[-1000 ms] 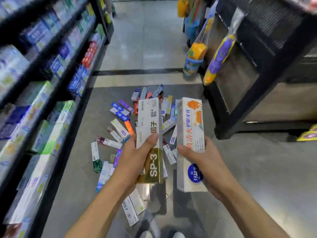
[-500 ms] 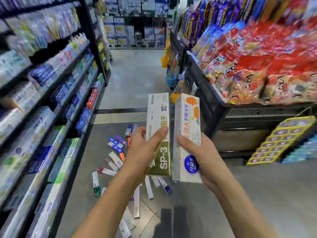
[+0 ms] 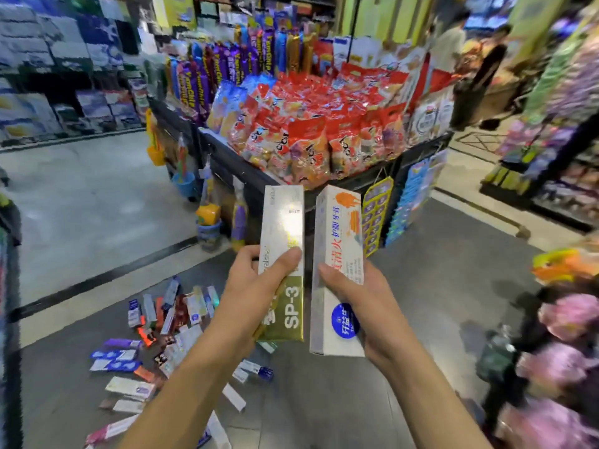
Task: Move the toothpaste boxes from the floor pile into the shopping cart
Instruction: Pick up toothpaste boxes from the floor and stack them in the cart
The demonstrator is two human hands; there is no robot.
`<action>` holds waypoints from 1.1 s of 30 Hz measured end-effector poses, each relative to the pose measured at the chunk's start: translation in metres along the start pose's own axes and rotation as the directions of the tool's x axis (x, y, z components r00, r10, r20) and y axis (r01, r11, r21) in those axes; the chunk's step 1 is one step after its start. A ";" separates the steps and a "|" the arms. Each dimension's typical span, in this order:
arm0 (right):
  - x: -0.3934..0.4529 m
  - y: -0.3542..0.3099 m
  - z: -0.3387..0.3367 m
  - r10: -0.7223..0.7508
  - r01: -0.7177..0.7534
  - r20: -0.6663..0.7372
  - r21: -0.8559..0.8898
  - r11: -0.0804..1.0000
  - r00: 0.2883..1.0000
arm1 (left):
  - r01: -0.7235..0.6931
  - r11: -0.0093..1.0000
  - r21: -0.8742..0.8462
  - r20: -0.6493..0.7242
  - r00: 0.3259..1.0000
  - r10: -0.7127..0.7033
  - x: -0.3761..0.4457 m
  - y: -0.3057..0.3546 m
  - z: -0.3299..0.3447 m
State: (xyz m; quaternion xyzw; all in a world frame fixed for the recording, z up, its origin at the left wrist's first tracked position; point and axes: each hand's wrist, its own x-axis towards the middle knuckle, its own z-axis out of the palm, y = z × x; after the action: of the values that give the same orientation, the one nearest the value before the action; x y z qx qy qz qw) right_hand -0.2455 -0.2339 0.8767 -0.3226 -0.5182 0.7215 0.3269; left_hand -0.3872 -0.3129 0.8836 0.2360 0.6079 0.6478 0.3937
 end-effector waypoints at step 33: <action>-0.803 0.136 -0.232 0.128 0.331 -0.963 0.044 0.943 -0.239 | -0.207 0.869 0.450 0.888 0.005 -0.459 -0.595 -0.267 0.374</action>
State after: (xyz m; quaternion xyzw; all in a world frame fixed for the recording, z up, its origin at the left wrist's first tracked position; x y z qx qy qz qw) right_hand 0.3863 -0.7908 0.7887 -0.6660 0.0239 0.2284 0.7097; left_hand 0.3100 -0.5757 0.7825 0.6470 0.3072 0.0856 0.6926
